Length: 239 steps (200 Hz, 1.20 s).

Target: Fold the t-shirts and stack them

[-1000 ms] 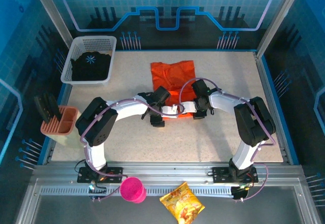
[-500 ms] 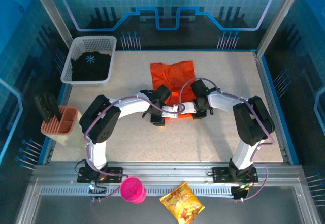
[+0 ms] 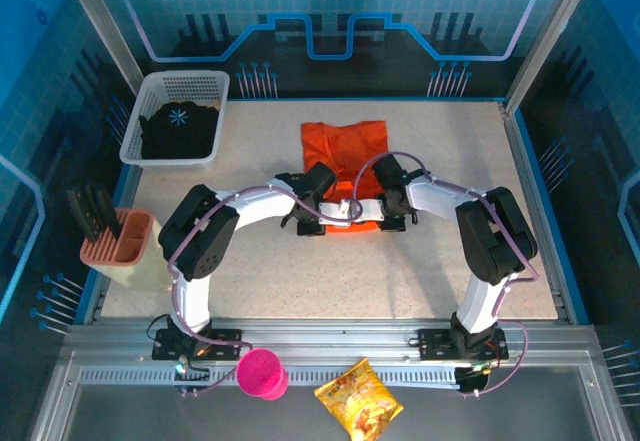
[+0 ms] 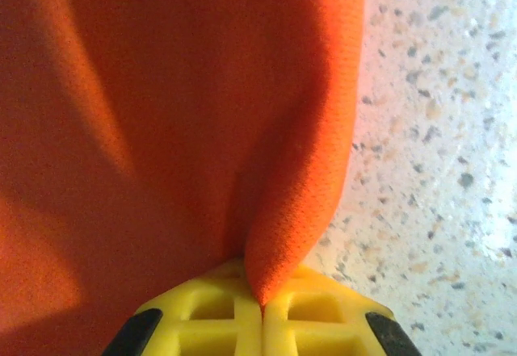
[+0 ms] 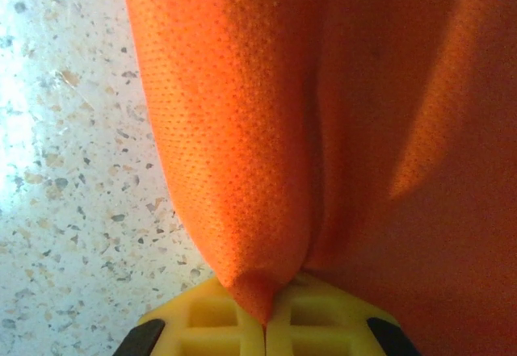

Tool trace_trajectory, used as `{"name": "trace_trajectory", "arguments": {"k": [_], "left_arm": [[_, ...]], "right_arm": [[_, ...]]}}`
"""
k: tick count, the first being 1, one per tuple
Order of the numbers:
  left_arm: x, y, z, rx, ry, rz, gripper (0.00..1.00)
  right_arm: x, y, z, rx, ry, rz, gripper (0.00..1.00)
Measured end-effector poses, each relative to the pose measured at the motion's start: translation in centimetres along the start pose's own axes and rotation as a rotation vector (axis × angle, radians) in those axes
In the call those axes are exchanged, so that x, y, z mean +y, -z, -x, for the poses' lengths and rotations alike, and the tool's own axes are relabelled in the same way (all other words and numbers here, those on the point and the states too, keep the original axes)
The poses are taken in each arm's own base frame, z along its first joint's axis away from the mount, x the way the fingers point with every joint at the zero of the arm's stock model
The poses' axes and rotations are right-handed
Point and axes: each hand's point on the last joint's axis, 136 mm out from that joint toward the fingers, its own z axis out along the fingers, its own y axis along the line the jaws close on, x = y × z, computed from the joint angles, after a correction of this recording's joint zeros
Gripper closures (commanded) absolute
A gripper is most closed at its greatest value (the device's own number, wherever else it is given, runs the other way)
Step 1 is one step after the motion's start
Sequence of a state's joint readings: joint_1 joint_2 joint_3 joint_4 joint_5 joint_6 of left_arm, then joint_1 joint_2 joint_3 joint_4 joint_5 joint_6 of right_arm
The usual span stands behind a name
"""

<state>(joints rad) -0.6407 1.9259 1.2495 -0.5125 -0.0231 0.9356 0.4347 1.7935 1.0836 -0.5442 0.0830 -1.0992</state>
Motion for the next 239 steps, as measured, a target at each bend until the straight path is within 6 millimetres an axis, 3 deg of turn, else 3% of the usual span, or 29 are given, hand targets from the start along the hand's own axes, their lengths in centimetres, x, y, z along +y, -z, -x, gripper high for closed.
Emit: {"name": "trace_trajectory", "arguments": {"k": [22, 47, 82, 141, 166, 194, 217, 239], "left_arm": [[-1.4, 1.3, -0.4, -0.010, 0.008, 0.005, 1.00], [-3.1, 3.8, -0.2, -0.038, -0.006, 0.024, 1.00], [-5.3, 7.1, 0.6, -0.092, -0.014, 0.060, 1.00], [-11.3, 9.2, 0.1, -0.116, -0.021, 0.018, 1.00], [-11.4, 10.7, 0.5, -0.152, -0.007, 0.042, 1.00], [-11.0, 11.3, 0.5, -0.158, -0.009, 0.075, 1.00], [-10.4, 11.5, 0.5, -0.151, -0.029, 0.102, 1.00], [-8.5, 12.3, 1.1, -0.167, -0.021, 0.137, 1.00]], "right_arm": [[0.2, 0.2, 0.7, -0.017, 0.002, -0.016, 1.00], [2.2, 1.3, 1.7, -0.038, 0.017, -0.016, 1.00], [4.9, 4.5, 2.7, -0.070, 0.034, -0.035, 1.00], [9.6, 10.3, 3.7, -0.147, 0.067, -0.040, 1.00], [11.2, 11.9, 3.6, -0.179, 0.061, -0.019, 1.00], [11.7, 12.2, 3.4, -0.182, 0.044, 0.002, 1.00], [11.0, 11.9, 3.5, -0.167, 0.019, 0.007, 1.00], [8.9, 11.6, 3.4, -0.145, -0.034, -0.017, 1.00]]}}
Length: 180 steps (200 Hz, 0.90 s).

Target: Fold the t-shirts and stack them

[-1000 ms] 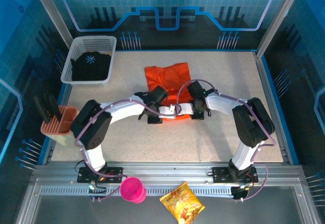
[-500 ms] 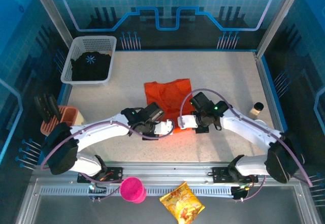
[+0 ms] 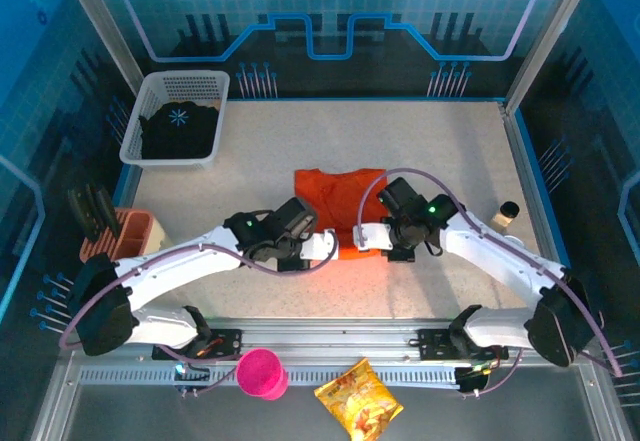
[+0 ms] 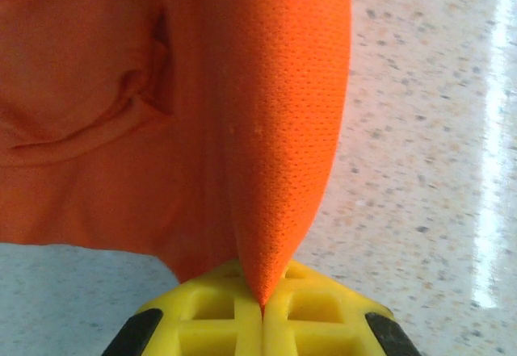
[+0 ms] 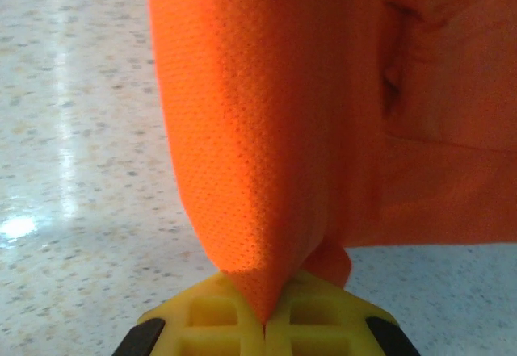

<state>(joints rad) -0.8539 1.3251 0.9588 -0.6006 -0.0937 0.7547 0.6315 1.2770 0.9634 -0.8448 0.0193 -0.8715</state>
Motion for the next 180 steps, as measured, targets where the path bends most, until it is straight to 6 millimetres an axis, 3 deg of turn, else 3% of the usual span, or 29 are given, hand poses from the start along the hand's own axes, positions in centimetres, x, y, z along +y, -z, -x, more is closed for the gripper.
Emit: {"name": "trace_trajectory", "arguments": {"k": [40, 89, 144, 180], "left_arm": [[5.7, 0.9, 1.4, -0.038, 0.033, 0.095, 1.00], [10.9, 0.5, 2.0, -0.079, 0.059, 0.150, 1.00], [14.4, -3.3, -0.3, -0.046, 0.129, 0.162, 1.00], [16.3, -3.7, -0.5, -0.066, 0.146, 0.215, 1.00]], "right_arm": [[-5.8, 1.0, -0.1, 0.008, -0.096, -0.108, 1.00], [-11.6, 2.0, 0.2, -0.004, -0.150, -0.228, 1.00], [-15.1, -0.6, 0.1, -0.004, -0.179, -0.270, 1.00], [-16.9, -1.2, 0.3, -0.016, -0.208, -0.327, 1.00]]}}
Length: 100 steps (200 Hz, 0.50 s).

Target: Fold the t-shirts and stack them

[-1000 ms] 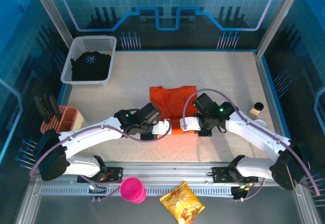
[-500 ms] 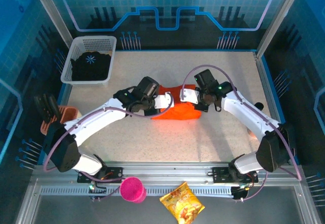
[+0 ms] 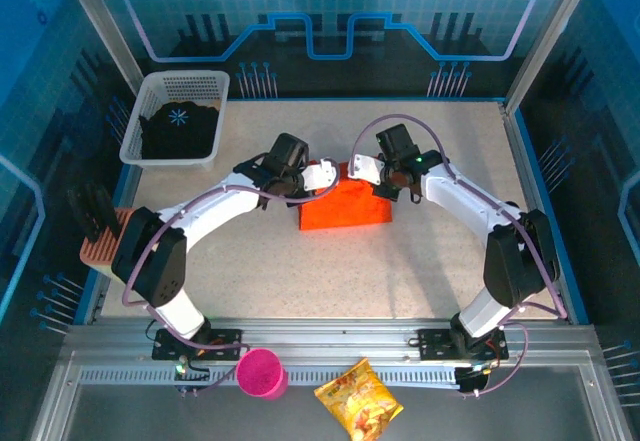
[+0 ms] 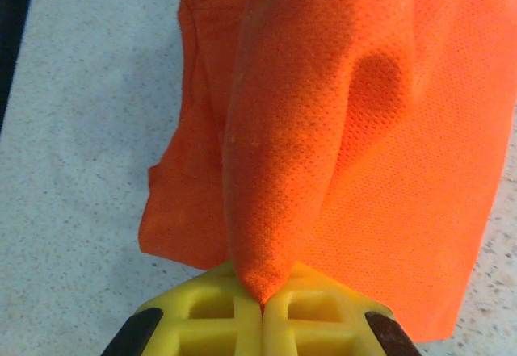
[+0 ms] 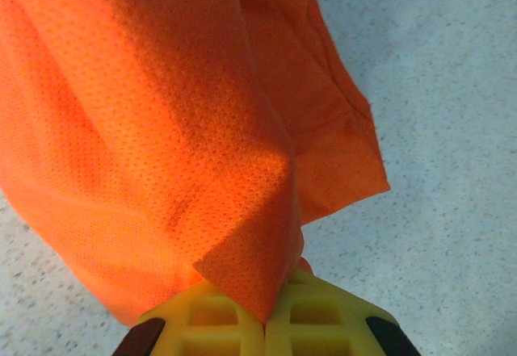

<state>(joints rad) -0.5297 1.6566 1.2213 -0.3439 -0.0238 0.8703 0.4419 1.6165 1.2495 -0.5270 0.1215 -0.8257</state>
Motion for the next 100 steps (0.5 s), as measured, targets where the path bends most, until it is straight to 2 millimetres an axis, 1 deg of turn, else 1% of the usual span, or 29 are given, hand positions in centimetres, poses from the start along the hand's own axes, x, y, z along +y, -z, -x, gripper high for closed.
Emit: {"name": "trace_trajectory", "arguments": {"k": [19, 43, 63, 77, 90, 100], "left_arm": [[0.9, 0.0, 0.5, -0.021, 0.005, 0.036, 1.00], [1.6, -0.1, 0.4, -0.027, 0.014, 0.053, 1.00], [2.4, -1.2, -0.4, -0.010, 0.042, 0.051, 1.00], [3.4, -2.5, -1.3, 0.008, 0.083, 0.051, 1.00], [4.4, -3.7, -2.5, 0.030, 0.115, 0.055, 1.00], [4.8, -4.6, -3.4, 0.046, 0.141, 0.055, 1.00]], "right_arm": [[-0.9, 0.0, 0.5, -0.021, -0.016, -0.039, 1.00], [-1.9, 0.1, 1.0, -0.044, -0.032, -0.074, 1.00], [-2.4, -0.2, 1.1, -0.052, -0.052, -0.088, 1.00], [-2.9, -1.2, 1.2, -0.062, -0.070, -0.096, 1.00], [-3.2, -2.6, 1.2, -0.063, -0.089, -0.098, 1.00], [-3.1, -3.7, 1.1, -0.060, -0.102, -0.092, 1.00]]}}
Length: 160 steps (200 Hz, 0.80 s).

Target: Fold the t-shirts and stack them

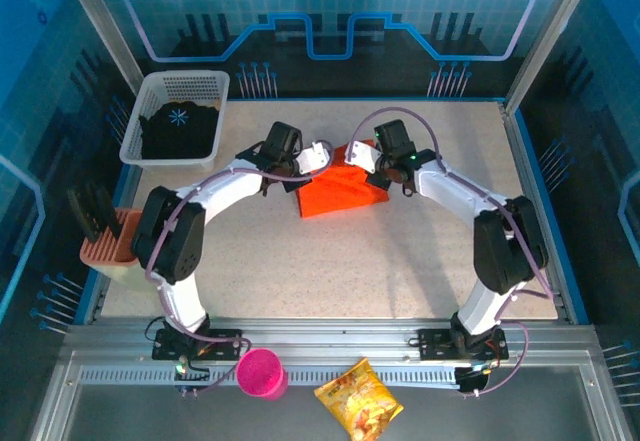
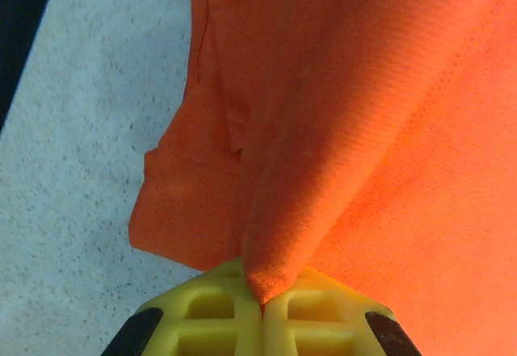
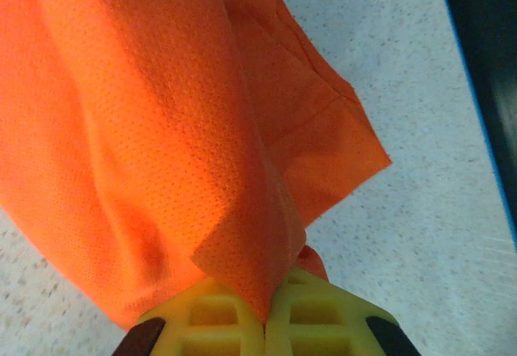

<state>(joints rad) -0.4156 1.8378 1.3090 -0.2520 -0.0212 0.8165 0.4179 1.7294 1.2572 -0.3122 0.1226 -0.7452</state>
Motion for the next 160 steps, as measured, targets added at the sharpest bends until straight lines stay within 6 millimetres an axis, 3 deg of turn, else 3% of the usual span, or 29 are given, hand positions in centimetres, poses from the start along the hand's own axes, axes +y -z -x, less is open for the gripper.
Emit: {"name": "trace_trajectory", "arguments": {"k": [23, 45, 64, 102, 122, 160], "left_arm": [[0.0, -0.6, -0.9, 0.022, 0.034, -0.009, 1.00], [-0.2, 0.5, -0.1, -0.001, 0.044, -0.002, 1.00], [-1.0, 2.8, 0.8, -0.036, 0.034, 0.006, 1.00], [-4.1, 8.8, 3.6, -0.115, -0.034, 0.014, 1.00], [-7.0, 10.7, 3.4, -0.120, -0.058, 0.002, 1.00], [-13.3, 12.4, 0.5, -0.074, -0.074, -0.057, 1.00]], "right_arm": [[0.3, -1.2, -0.2, 0.001, -0.021, 0.002, 1.00], [0.3, -0.4, -0.4, -0.012, -0.036, -0.015, 1.00], [0.6, 1.9, -0.3, -0.036, -0.040, -0.033, 1.00], [1.4, 8.8, 1.0, -0.139, -0.036, -0.096, 1.00], [3.8, 11.7, 1.2, -0.189, -0.025, -0.096, 1.00], [11.5, 14.4, -0.9, -0.207, -0.001, 0.004, 1.00]]}}
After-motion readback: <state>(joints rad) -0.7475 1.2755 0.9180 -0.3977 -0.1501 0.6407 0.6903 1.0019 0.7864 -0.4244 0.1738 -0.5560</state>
